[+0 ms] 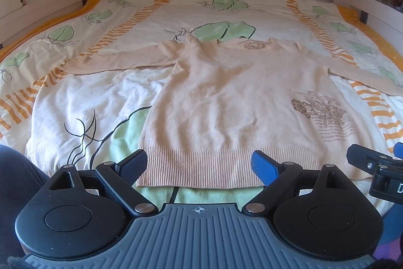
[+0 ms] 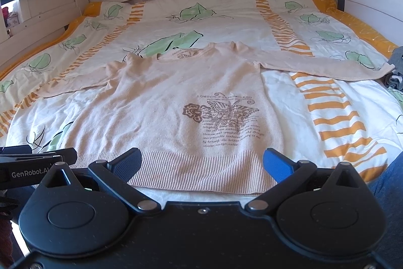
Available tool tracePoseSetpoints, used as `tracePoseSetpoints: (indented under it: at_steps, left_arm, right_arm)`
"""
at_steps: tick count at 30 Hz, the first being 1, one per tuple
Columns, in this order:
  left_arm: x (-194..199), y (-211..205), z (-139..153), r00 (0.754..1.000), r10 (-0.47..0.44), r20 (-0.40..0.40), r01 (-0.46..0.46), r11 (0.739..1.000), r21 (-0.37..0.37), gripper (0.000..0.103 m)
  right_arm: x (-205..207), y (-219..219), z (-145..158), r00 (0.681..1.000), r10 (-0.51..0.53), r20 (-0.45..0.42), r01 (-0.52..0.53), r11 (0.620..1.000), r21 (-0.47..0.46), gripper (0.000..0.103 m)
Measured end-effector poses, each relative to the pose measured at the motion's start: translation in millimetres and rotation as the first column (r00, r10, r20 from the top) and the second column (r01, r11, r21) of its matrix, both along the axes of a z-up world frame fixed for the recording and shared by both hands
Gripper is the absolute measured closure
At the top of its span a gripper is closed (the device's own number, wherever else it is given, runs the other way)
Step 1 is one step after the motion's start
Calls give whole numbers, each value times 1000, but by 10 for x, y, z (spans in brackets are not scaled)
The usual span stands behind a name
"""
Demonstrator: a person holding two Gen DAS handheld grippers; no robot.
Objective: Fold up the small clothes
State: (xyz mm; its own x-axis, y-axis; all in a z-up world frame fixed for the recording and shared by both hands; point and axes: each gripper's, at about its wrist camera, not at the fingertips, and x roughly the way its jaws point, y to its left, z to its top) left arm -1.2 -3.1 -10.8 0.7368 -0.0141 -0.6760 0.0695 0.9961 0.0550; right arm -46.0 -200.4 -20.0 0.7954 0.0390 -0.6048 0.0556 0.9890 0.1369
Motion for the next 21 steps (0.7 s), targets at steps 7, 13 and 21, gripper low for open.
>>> tracePoseSetpoints:
  at_steps: [7, 13, 21]
  left_arm:
    - [13, -3, -10, 1000, -6, -6, 6, 1000, 5, 13]
    - [22, -27, -25, 1000, -12, -12, 12, 1000, 10, 13]
    - [44, -38, -53, 1000, -14, -24, 15, 1000, 14, 13]
  right_arm:
    - [16, 2, -6, 1000, 3, -3, -3, 1000, 5, 1]
    - [25, -14, -27, 1000, 2, -11, -2, 1000, 17, 1]
    - [42, -30, -47, 1000, -2, -22, 3, 999, 33, 1]
